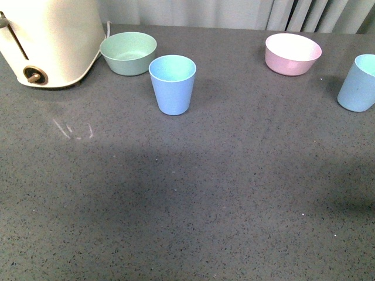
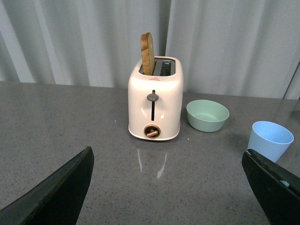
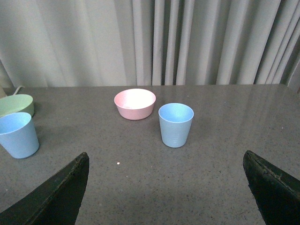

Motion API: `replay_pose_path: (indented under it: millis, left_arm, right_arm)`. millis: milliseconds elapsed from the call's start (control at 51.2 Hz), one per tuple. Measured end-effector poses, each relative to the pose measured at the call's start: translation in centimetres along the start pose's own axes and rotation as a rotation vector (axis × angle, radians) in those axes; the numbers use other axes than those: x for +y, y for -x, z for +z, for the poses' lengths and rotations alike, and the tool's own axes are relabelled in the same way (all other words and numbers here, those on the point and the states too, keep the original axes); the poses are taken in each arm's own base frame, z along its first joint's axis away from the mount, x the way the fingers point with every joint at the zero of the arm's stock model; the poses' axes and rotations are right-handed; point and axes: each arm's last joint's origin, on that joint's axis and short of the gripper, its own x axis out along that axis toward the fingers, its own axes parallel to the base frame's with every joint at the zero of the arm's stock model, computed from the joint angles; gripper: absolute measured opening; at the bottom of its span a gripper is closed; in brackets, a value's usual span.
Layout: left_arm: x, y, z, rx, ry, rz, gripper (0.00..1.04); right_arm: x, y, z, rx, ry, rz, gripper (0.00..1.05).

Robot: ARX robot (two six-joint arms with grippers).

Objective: Stack blue cups with both arms

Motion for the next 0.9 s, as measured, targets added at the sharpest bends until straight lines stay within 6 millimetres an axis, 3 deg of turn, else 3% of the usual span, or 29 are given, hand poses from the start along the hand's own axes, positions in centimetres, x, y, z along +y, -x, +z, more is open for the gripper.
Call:
replay_pose_path:
  millis: [547,625,664,703,899]
  left_arm:
    - [0.0,0.0,0.0,0.001,0.0,-0.001,0.96]
    - [-0.3,-0.3,0.4,0.434,0.207,-0.107,0.96]
    - [-0.5,-1.0,0.9,0.632,0.315,-0.089,0.96]
    - [-0.8,-2.1,1.3,0.712,0.381,-0.077,0.96]
    - [-1.8,-9.2,2.9,0.731,0.43,-0.095,0.96]
  right_arm:
    - [0.0,0.0,0.0,0.0,0.0,0.0,0.96]
    - [0.0,0.0,0.0,0.0,0.0,0.001,0.96]
    - [0.0,0.0,0.0,0.0,0.0,0.0,0.96]
    - [0.0,0.0,0.0,0.0,0.0,0.0,0.96]
    - [0.0,0.0,0.0,0.0,0.0,0.0,0.96]
